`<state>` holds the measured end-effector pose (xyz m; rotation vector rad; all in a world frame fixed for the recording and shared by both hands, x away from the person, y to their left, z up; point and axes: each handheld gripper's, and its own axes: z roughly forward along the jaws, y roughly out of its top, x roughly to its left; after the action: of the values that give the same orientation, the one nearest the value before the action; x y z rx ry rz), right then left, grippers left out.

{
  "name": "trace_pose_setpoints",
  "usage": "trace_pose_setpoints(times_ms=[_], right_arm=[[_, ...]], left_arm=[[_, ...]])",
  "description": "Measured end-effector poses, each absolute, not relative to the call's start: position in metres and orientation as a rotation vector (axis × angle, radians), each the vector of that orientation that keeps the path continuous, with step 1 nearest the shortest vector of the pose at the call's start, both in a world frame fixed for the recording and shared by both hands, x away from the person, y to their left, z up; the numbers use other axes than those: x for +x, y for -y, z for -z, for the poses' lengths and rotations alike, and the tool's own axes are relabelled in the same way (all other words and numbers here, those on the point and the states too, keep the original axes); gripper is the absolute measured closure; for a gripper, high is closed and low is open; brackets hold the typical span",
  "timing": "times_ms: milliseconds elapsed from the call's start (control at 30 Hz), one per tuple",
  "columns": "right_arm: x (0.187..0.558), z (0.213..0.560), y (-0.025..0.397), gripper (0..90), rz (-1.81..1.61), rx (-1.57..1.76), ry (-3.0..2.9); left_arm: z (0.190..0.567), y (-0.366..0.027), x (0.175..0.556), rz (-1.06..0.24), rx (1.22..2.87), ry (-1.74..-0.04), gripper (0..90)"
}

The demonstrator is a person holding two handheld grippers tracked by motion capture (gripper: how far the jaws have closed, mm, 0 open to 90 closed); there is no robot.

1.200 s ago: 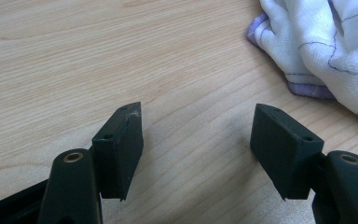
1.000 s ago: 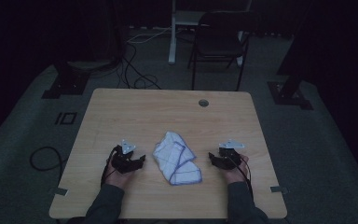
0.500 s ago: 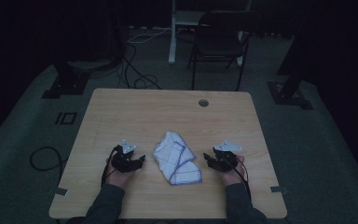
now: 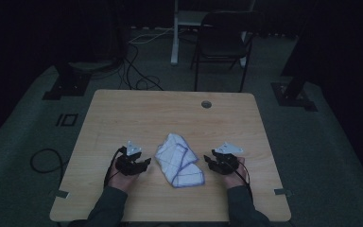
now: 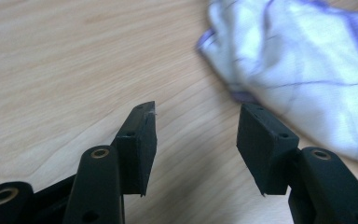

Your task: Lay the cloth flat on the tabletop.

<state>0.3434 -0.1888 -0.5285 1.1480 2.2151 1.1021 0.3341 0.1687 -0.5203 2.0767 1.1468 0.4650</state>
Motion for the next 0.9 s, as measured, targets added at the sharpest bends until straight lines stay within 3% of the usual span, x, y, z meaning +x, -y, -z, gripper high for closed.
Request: trace_pose_setpoints(times_ms=[900], right_arm=[[0.342,0.522,0.161,57.4,-1.131,0.977,-2.288]], left_arm=[[0.51,-0.091,0.299,-0.416,2.171,-0.867,43.7]])
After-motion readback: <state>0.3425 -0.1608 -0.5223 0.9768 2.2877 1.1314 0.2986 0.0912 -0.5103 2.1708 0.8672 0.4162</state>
